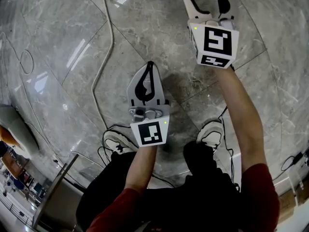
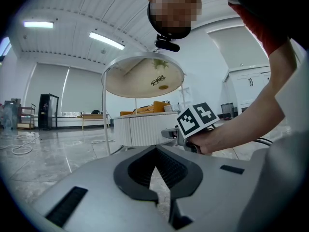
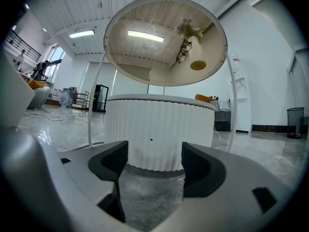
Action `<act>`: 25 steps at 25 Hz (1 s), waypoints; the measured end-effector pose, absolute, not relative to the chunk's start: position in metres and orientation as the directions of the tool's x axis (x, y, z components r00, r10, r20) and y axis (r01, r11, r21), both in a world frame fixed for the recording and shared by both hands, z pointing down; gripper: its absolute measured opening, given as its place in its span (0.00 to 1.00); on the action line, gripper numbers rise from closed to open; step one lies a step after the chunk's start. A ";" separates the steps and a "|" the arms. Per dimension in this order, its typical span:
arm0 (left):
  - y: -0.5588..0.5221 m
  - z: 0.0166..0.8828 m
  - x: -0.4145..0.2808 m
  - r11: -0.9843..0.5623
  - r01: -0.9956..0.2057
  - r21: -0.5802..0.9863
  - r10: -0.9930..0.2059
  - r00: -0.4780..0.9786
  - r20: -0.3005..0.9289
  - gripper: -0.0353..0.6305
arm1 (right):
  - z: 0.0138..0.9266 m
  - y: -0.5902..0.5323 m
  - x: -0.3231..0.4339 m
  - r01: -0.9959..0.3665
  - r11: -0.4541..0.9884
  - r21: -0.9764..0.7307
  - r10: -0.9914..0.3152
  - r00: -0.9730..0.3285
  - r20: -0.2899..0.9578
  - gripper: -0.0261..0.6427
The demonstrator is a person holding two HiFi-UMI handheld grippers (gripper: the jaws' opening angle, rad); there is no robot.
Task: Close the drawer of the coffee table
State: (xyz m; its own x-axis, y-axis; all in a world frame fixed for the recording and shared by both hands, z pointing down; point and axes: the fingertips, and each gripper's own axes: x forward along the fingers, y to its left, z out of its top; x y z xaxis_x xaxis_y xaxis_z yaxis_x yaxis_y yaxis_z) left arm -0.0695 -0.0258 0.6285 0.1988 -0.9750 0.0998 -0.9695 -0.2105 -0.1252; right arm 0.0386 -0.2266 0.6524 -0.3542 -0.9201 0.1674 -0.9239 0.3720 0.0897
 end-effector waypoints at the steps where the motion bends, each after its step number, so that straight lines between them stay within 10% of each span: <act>1: -0.026 0.629 -0.070 -0.211 -0.969 -0.126 -0.975 0.199 0.100 0.07 | 0.651 -0.221 0.040 -0.923 0.374 0.095 -0.920 -0.356 0.163 0.53; 25: -0.026 0.633 -0.065 -0.239 -0.963 -0.128 -0.968 0.226 0.109 0.07 | 0.673 -0.045 0.084 -0.906 0.418 0.062 -0.879 -0.386 0.280 0.53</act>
